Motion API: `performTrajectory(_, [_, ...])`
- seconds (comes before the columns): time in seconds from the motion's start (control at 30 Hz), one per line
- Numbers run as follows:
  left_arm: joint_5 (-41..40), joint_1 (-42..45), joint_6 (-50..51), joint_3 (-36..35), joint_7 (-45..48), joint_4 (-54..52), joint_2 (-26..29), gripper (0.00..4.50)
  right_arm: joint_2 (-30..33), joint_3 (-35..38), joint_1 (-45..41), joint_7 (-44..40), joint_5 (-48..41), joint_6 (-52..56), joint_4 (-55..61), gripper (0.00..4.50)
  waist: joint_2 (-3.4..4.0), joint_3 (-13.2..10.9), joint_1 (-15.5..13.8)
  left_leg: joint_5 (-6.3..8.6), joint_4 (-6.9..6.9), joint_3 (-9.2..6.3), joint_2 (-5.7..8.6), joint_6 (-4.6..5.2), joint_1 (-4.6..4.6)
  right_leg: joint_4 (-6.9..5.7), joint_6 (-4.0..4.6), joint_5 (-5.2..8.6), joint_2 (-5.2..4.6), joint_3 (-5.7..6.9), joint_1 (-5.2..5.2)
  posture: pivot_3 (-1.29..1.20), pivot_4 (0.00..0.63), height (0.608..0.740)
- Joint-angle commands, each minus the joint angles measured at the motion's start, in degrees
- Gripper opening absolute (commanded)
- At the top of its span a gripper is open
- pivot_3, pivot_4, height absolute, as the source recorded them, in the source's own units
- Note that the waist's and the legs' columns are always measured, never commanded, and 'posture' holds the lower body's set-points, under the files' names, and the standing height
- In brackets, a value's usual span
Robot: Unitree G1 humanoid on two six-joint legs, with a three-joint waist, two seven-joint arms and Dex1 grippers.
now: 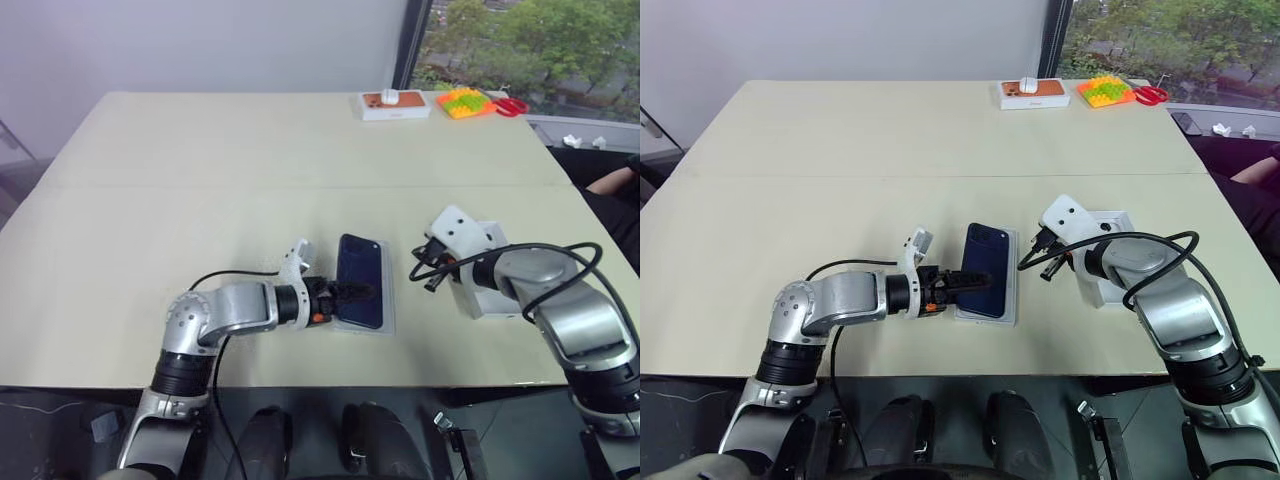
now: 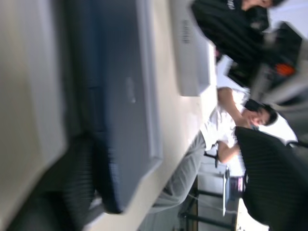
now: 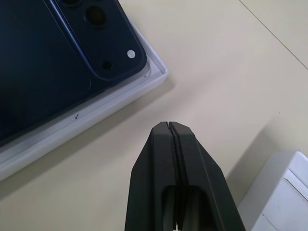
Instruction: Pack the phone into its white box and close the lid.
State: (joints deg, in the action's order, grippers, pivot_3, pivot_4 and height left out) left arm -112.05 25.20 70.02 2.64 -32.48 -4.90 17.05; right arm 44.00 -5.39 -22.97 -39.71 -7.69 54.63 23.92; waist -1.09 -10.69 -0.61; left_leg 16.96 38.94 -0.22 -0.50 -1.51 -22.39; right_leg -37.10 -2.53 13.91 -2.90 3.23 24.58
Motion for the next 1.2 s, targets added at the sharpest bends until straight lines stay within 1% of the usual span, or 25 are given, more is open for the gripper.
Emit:
performTrajectory(0.03, [-0.95, 1.7, 3.48, -0.78, 9.03, -3.52, 8.28, 4.47, 0.91, 0.74, -0.84, 0.15, -0.32, -0.77, 2.15, 0.0, 0.01, -0.03, 0.05, 0.0, -0.01, 0.0, -0.02, 0.0, 0.02, -0.01, 0.01, 0.0, 0.03, 0.0, 0.0, 0.0, 0.15, 0.74])
performTrajectory(0.07, [-0.95, 2.01, 3.75, -0.51, 11.02, -3.94, 10.29, 4.47, 0.91, 0.7, -0.87, 0.13, -0.35, -0.8, 2.14, 0.0, 0.02, -0.03, 0.01, 0.0, -0.01, -0.01, -0.09, 0.0, 0.02, 0.0, 0.02, 0.0, 0.13, 0.0, 0.0, 0.0, 0.15, 0.74])
performTrajectory(0.17, [-0.93, 2.97, 6.48, -0.23, 18.25, -7.11, 19.13, 4.47, 0.74, 0.21, -1.25, 0.08, -0.34, -1.15, 1.74, 0.0, 0.03, -0.1, -0.07, 0.0, -0.01, -0.03, -0.16, -0.01, 0.01, 0.0, 0.04, 0.0, 0.2, 0.02, 0.02, 0.0, 0.15, 0.74])
performTrajectory(0.23, [-0.82, 2.63, 6.39, -0.24, 22.05, -7.5, 22.57, 4.47, 0.56, -0.05, -1.49, 0.14, -0.35, -1.32, 1.5, 0.0, 0.09, -0.14, -0.07, 0.0, -0.02, -0.01, -0.21, -0.01, 0.01, 0.03, 0.05, 0.01, 0.15, 0.0, 0.02, 0.0, 0.15, 0.74])
performTrajectory(0.27, [0.85, 2.49, 6.45, -0.78, 24.81, -7.8, 23.9, 4.47, 0.46, -0.17, -1.64, 0.19, -0.38, -1.4, 1.37, 0.0, 0.11, -0.15, -0.08, 0.0, -0.02, 0.01, -0.21, 0.0, 0.01, 0.06, 0.1, 0.04, 0.11, -0.01, 0.02, 0.0, 0.15, 0.74])
performTrajectory(0.33, [8.46, 2.43, 6.82, -2.58, 31.97, -9.15, 27.12, 4.47, 0.3, -0.44, -1.92, 0.27, -0.35, -1.65, 1.11, 0.0, 0.05, -0.21, -0.08, 0.0, -0.01, 0.04, -0.19, 0.0, -0.02, 0.1, 0.17, 0.08, 0.08, -0.03, 0.02, 0.0, 0.15, 0.74])
performTrajectory(0.37, [14.07, 2.3, 5.33, -3.43, 36.85, -9.86, 28.83, 4.47, 0.17, -0.48, -2.11, 0.29, -0.44, -1.68, 1.04, 0.0, 0.06, -0.23, -0.07, 0.0, 0.0, 0.06, -0.18, 0.0, -0.02, 0.11, 0.21, 0.1, 0.08, -0.02, 0.02, 0.0, 0.15, 0.74])
performTrajectory(0.4, [20.63, 2.42, 2.05, -3.77, 41.47, -9.54, 30.49, 4.47, 0.05, -0.54, -2.3, 0.21, -0.64, -1.59, 1.11, 0.0, 0.08, -0.24, -0.08, 0.0, 0.0, 0.08, -0.16, 0.0, -0.03, 0.11, 0.22, 0.11, 0.1, -0.02, 0.02, 0.0, 0.15, 0.74])
performTrajectory(0.43, [28.59, 2.58, -3.28, -3.46, 46.57, -9.09, 32.36, 4.47, -0.11, -0.69, -2.43, 0.16, -0.83, -1.41, 1.42, 0.0, 0.08, -0.25, -0.09, 0.0, -0.01, 0.08, -0.09, 0.0, -0.02, 0.11, 0.24, 0.12, 0.11, -0.02, 0.02, 0.0, 0.15, 0.74])
performTrajectory(0.5, [42.61, 2.76, -12.66, -0.87, 55.22, -8.61, 35.46, 4.47, -0.57, -1.03, -2.56, 0.16, -1.25, -0.9, 2.29, 0.0, 0.09, -0.25, -0.1, 0.0, -0.01, 0.09, -0.08, 0.0, -0.02, 0.11, 0.28, 0.13, 0.16, -0.01, 0.04, 0.0, 0.15, 0.74])
performTrajectory(0.53, [47.21, 2.7, -15.56, 0.31, 58.18, -8.41, 36.16, 4.47, -0.73, -1.16, -2.58, 0.18, -1.38, -0.74, 2.58, 0.0, 0.11, -0.26, -0.11, 0.0, -0.02, 0.09, -0.09, 0.0, -0.02, 0.12, 0.3, 0.13, 0.18, -0.01, 0.05, 0.0, 0.15, 0.74])
performTrajectory(0.6, [53.33, 2.53, -18.51, 2.4, 63.0, -8.0, 36.66, 4.47, -1.16, -1.51, -2.53, 0.23, -1.76, -0.46, 3.5, 0.0, 0.13, -0.28, -0.1, 0.01, -0.07, 0.12, -0.12, 0.01, -0.02, 0.15, 0.32, 0.14, 0.18, -0.02, 0.07, 0.0, 0.15, 0.74])
performTrajectory(0.7, [62.73, 1.0, -25.59, 4.82, 68.95, -8.16, 35.84, 4.47, -3.33, -2.11, -2.88, 0.01, -4.05, 1.28, 6.44, 0.0, 0.14, -0.31, -0.09, 0.03, -0.12, 0.13, -0.26, 0.05, -0.09, 0.24, 0.29, 0.13, 0.15, -0.03, 0.09, 0.0, 0.15, 0.74])
performTrajectory(0.8, [68.47, -0.56, -29.58, 6.01, 72.18, -8.26, 34.43, 4.47, -5.45, -3.1, -3.09, 0.2, -6.17, 3.67, 9.37, 0.0, 0.17, -0.34, -0.05, 0.09, -0.12, 0.14, -0.32, 0.14, -0.13, 0.31, 0.07, 0.02, 0.16, -0.03, 0.12, 0.0, 0.15, 0.74])
performTrajectory(0.9, [74.1, -1.78, -34.27, 7.31, 75.74, -8.57, 33.0, 4.47, -7.22, -5.07, -3.48, 1.39, -7.01, 6.1, 10.93, 0.0, 0.15, -0.37, -0.08, 0.09, -0.12, 0.14, -0.35, 0.16, -0.16, 0.31, 0.06, 0.01, 0.16, -0.02, 0.13, 0.0, 0.15, 0.74])
performTrajectory(1.0, [77.43, -2.16, -37.05, 8.55, 79.55, -8.55, 31.22, 4.47, -10.53, -7.41, -4.91, 3.51, -7.86, 8.99, 12.29, 0.0, 0.16, -0.37, -0.05, 0.1, -0.12, 0.14, -0.35, 0.16, -0.14, 0.29, 0.07, 0.02, 0.17, -0.02, 0.14, 0.0, 0.15, 0.74])
performTrajectory(1.2, [81.49, -1.8, -37.13, 7.87, 81.68, -6.36, 28.07, 4.47, -16.02, -12.87, -8.58, 8.67, -6.98, 14.29, 10.98, 0.0, 0.17, -0.38, 0.07, 0.1, -0.08, 0.12, -0.37, 0.16, -0.13, 0.12, 0.06, 0.01, 0.19, -0.02, 0.18, 0.0, 0.15, 0.74])
